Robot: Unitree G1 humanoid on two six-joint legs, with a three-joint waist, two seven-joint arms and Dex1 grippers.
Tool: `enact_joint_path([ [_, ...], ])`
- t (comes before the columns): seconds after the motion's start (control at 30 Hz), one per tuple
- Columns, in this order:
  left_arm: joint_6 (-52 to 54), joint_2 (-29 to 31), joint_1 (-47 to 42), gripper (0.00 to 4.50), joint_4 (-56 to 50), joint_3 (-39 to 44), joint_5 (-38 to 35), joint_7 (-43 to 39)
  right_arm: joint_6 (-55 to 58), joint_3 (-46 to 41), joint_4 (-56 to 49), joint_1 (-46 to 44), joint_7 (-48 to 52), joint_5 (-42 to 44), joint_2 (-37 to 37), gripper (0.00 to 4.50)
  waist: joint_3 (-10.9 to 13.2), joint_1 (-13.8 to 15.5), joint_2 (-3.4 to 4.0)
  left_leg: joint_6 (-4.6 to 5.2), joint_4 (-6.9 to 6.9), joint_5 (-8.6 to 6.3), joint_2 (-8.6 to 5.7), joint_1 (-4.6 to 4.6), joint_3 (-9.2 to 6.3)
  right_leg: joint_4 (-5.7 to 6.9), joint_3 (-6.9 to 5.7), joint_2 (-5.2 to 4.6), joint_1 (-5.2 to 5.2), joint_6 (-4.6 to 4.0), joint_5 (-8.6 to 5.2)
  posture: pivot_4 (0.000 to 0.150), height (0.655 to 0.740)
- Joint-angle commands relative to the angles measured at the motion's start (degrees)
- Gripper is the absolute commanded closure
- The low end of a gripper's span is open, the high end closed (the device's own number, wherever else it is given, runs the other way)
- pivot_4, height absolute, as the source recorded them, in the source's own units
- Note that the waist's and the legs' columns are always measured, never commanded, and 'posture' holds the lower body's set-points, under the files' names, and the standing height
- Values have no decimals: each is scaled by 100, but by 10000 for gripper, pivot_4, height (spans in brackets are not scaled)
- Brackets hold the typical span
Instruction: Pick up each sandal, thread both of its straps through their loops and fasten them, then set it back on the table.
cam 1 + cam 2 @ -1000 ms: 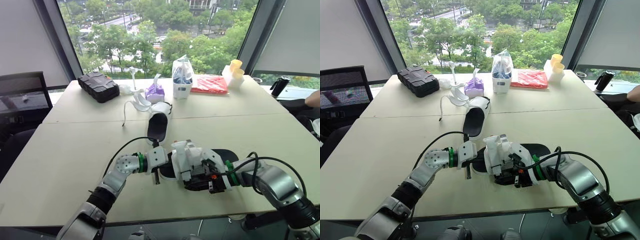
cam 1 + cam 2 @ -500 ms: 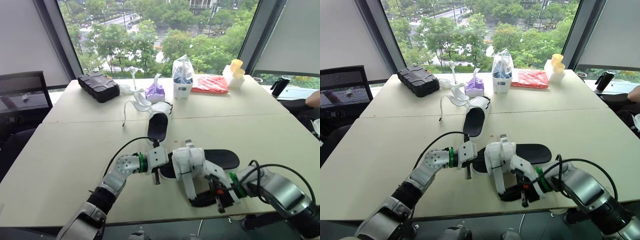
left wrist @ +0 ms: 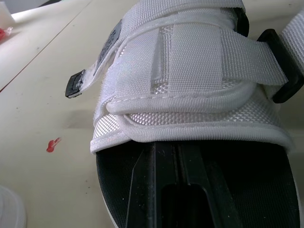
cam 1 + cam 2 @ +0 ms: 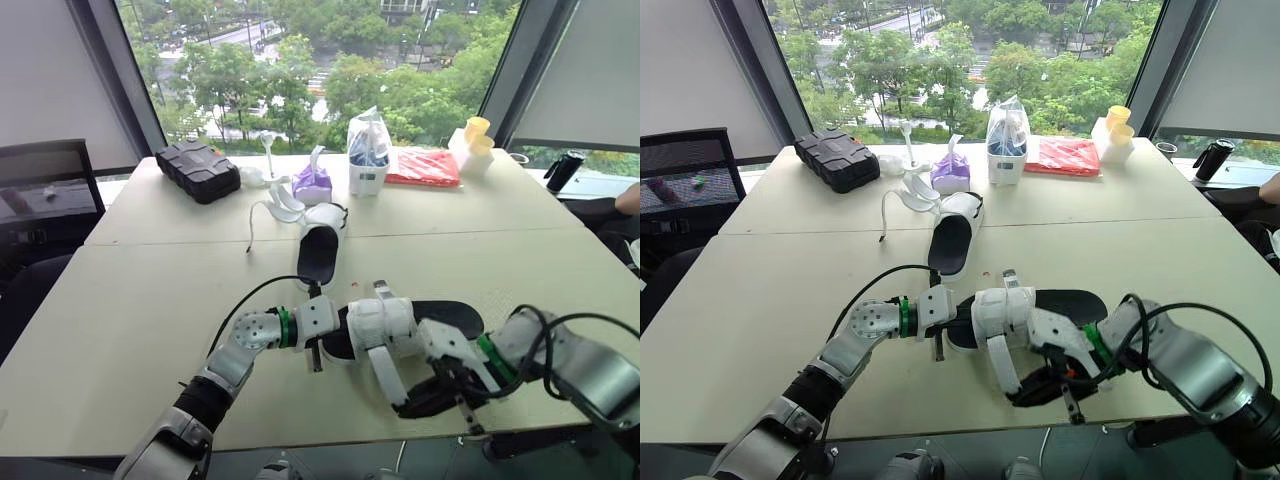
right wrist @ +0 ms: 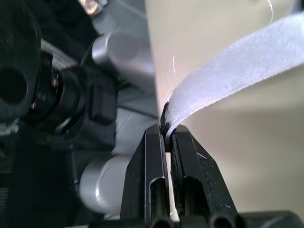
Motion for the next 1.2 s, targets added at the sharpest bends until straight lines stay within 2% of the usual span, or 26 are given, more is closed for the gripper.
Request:
enact_joint_path([
  [0.03, 162, 130, 205, 45000, 739, -476, 684, -15, 156, -305, 588, -1150, -105, 181, 434, 44110, 0, -12, 2, 0, 2, 0, 0, -2, 0, 0, 0, 0, 0, 5, -3, 1500, 7400],
  [0.2, 85, 67, 126, 45000, 855, -506, 713, -21, -346, 250, 2073, -2088, -124, -546, 1012, 44110, -1, 8, -10, 0, 3, 0, 12, 3, -1, -1, -9, -1, -3, 8, -3, 1500, 7400],
  [0.33, 61, 60, 90, 45000, 894, -494, 713, -11, -898, 609, 3125, -2434, 5, -1077, 1369, 44110, -4, 17, 0, 4, 14, 3, 0, -25, 4, -3, -10, -8, -23, -5, 9, 1500, 7400],
  [0.43, 64, 77, 92, 45000, 883, -474, 705, -7, -1177, 748, 3678, -2584, 73, -1328, 1577, 44110, -4, 13, 0, 5, 19, 4, -4, -27, 5, -1, -10, -7, -25, 20, 26, 1500, 7400],
  [0.6, 108, 130, 142, 45000, 810, -443, 674, 13, -1528, 815, 4250, -2720, 108, -1611, 1796, 44110, -5, -11, 2, 4, 20, 4, -3, -13, 3, 2, -8, -3, -15, 1, 31, 1500, 7400],
  [0.73, 155, 219, 197, 45000, 714, -404, 650, 27, -1886, 833, 4899, -2931, 48, -1876, 2003, 30838, -6, -19, 4, 4, 15, 3, -3, 15, 3, 7, -7, -1, 2, 1, 31, 1500, 7400],
  [0.83, 164, 231, 191, 45000, 703, -398, 646, 26, -2037, 743, 5341, -3160, 77, -1950, 2174, 14574, -11, -17, 11, 3, 6, 3, -1, 35, 3, 7, -4, 4, 11, 5, 30, 1500, 7400],
  [0.93, 175, 235, 180, 45000, 696, -388, 644, 23, -2247, 696, 5751, -3370, 116, -2093, 2291, 662, -11, -16, 14, 4, 3, 4, -1, 36, 3, 7, -3, 6, 9, 19, 37, 1500, 7400],
  [1.2, 160, 237, 154, 45000, 714, -392, 644, 11, -1536, 679, 6493, -3844, 634, -2150, 2505, 662, -11, -16, 20, 3, 4, 4, -1, 37, 4, 12, 2, 8, 6, 9, 33, 1500, 7400],
])
